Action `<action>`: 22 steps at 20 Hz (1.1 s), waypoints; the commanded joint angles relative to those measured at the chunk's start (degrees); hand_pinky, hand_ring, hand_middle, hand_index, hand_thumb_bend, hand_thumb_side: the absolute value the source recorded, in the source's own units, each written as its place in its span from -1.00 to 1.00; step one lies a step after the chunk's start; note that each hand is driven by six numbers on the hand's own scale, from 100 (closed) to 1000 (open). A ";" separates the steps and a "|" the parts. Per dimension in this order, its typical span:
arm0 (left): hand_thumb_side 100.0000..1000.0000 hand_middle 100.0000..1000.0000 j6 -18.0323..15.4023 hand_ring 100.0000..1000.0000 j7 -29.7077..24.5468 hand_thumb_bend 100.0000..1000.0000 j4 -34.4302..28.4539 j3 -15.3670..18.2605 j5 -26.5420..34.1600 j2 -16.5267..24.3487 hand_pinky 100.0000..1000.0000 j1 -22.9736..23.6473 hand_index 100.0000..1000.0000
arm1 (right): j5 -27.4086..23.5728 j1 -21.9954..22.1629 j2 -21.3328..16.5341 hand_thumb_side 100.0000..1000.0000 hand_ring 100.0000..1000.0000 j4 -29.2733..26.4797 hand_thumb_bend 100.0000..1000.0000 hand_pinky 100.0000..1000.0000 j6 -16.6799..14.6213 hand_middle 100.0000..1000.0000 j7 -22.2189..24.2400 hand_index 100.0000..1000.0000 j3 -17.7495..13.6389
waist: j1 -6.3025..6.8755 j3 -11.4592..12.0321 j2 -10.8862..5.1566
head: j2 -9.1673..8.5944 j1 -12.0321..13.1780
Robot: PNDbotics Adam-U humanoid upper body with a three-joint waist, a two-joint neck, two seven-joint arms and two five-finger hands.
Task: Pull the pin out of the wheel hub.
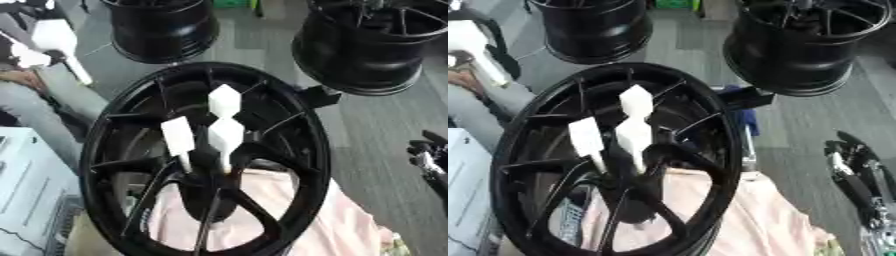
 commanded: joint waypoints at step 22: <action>0.44 0.70 1.02 0.66 16.45 -0.07 16.72 11.69 -25.05 -2.79 0.63 5.16 0.88 | 0.19 -0.56 -0.65 -0.12 0.56 -0.62 -1.00 0.57 0.05 0.41 -0.38 0.76 -0.66 | -0.44 -0.04 -0.72 | 0.28 -0.20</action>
